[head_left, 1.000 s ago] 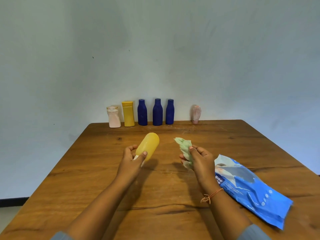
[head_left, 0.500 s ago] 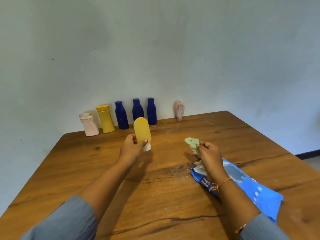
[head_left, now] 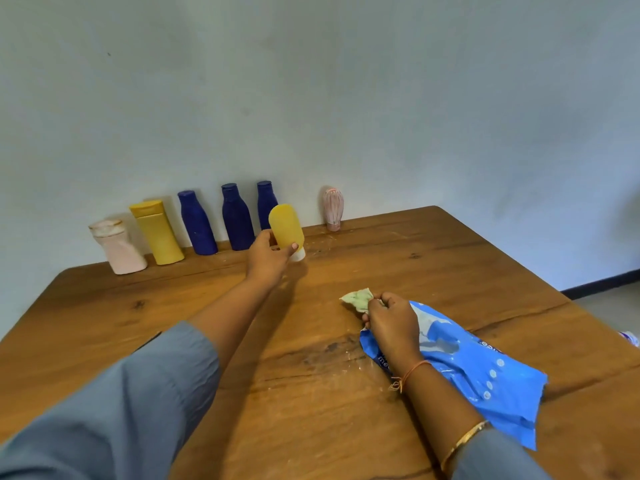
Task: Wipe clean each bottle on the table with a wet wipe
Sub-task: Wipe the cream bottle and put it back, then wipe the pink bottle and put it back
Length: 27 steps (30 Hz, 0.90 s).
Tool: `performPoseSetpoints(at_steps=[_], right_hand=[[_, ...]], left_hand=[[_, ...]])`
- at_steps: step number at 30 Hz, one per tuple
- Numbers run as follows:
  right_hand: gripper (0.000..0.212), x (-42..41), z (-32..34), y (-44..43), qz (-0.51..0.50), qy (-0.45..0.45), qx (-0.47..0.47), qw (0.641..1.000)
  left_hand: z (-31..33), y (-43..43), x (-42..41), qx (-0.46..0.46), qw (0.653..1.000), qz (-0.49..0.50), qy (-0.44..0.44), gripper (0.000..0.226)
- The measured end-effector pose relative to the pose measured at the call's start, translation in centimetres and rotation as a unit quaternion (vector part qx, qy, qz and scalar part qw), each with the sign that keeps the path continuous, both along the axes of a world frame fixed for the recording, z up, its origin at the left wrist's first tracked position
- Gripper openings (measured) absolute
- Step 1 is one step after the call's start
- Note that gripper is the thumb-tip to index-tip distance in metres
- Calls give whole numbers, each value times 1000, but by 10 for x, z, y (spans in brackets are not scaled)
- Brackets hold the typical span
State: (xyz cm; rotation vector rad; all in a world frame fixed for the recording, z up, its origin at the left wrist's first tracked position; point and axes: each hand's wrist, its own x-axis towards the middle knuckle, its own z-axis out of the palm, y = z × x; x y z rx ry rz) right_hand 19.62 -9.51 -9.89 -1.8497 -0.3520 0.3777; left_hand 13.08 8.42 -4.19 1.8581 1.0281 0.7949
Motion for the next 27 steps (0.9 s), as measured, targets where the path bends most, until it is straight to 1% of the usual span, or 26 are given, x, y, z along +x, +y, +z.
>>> performPoseSetpoints(at_steps=[4, 7, 11, 17, 27], right_hand=[[22, 10, -1, 13, -23, -14, -13, 1000], [22, 15, -4, 18, -28, -7, -9, 1000], [21, 18, -7, 19, -29, 17, 11, 999], [20, 18, -4, 18, -23, 19, 6, 1000], [18, 16, -3, 19, -33, 22, 5, 999]], left_hand=[[-5, 18, 31, 35, 999, 18, 18, 44], [-11, 32, 56, 26, 999, 35, 18, 48], [-23, 51, 77, 35, 997, 44, 52, 44], [-34, 73, 95, 67, 993, 49, 86, 38], [-43, 76, 110, 74, 987, 63, 130, 37]])
